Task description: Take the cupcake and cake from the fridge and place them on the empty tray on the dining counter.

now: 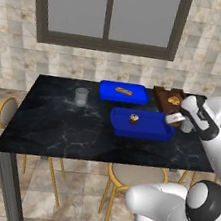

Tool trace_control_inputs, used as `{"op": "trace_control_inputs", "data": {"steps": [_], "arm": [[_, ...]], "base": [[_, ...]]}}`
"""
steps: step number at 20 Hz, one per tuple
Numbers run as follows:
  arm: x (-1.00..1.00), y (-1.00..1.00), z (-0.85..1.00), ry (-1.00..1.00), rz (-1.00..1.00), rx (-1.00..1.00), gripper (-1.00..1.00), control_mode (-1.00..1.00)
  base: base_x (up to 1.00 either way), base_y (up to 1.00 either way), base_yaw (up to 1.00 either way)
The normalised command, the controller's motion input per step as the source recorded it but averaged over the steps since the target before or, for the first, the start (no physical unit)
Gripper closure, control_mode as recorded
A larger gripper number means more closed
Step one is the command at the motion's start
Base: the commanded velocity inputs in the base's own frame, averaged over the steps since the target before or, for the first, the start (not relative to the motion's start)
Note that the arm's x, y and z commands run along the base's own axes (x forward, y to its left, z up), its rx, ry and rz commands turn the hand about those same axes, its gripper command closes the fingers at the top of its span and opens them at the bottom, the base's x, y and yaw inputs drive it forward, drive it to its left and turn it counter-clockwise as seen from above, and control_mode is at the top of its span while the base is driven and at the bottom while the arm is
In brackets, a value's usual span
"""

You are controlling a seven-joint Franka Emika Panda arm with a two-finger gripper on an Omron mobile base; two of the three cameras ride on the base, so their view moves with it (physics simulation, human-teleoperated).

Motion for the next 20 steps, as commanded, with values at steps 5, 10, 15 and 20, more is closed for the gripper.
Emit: {"op": "trace_control_inputs", "data": {"steps": [5,10,15,20], "arm": [[0.39,0.01,-0.3,-0.02,0.0,0.0,1.0,-1.0],[0.43,0.01,-0.19,0.0,0.0,0.0,1.0,-1.0],[0.33,0.0,-0.14,0.0,0.0,0.0,1.0,-1.0],[0.19,0.0,-0.17,0.0,-0.01,0.0,1.0,-1.0]], "base": [[0.0,0.0,0.0],[0.0,0.0,0.0],[0.0,0.0,0.0],[0.0,0.0,0.0]]}}
